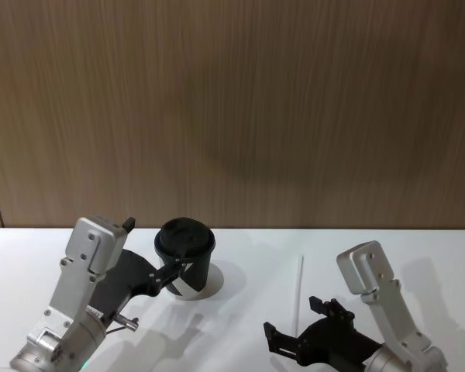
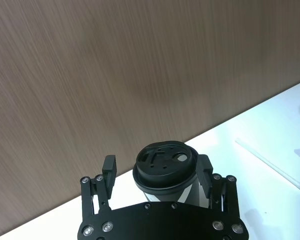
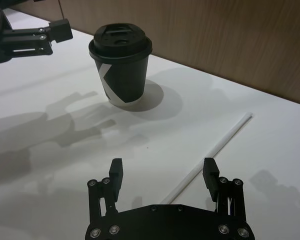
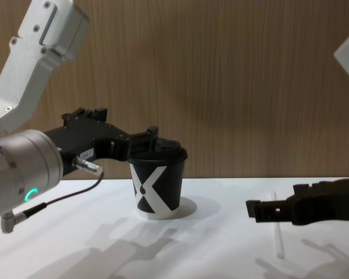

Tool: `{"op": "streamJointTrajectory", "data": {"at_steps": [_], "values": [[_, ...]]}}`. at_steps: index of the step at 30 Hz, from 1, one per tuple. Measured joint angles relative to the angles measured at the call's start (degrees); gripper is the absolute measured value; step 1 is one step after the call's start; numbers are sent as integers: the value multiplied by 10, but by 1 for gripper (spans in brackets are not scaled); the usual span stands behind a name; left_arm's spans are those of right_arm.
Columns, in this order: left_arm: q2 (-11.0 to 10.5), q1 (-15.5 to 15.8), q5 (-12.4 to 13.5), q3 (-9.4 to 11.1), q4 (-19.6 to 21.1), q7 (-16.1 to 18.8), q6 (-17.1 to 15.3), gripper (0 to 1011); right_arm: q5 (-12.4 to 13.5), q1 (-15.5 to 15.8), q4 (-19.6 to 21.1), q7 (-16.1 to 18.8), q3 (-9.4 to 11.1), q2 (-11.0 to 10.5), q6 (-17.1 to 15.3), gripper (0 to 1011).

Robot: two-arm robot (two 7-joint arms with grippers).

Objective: Pick up the straw with one hand, pass it to the other hand, and insert it into the cup.

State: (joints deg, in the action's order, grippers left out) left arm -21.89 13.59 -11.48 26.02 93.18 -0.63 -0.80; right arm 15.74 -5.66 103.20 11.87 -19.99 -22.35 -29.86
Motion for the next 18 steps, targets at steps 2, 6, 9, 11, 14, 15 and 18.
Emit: {"op": "streamJointTrajectory", "data": {"at_steps": [2, 6, 9, 11, 14, 15, 18], "values": [[0, 0, 0, 0, 0, 0, 0, 1000, -3, -2, -4, 1, -3, 0, 0, 1001], [0, 0, 0, 0, 0, 0, 0, 1000, -9, -6, -16, 0, -7, 3, -3, 1001], [0, 0, 0, 0, 0, 0, 0, 1000, -11, -9, -24, -2, -7, 7, -8, 1001], [0, 0, 0, 0, 0, 0, 0, 1000, -12, -11, -28, -4, -7, 10, -10, 1001], [0, 0, 0, 0, 0, 0, 0, 1000, -15, -13, -37, -9, -7, 16, -14, 1001], [0, 0, 0, 0, 0, 0, 0, 1000, -15, -14, -40, -10, -7, 18, -14, 1001], [0, 0, 0, 0, 0, 0, 0, 1000, -19, -18, -50, -17, -6, 24, -16, 1001]]}}
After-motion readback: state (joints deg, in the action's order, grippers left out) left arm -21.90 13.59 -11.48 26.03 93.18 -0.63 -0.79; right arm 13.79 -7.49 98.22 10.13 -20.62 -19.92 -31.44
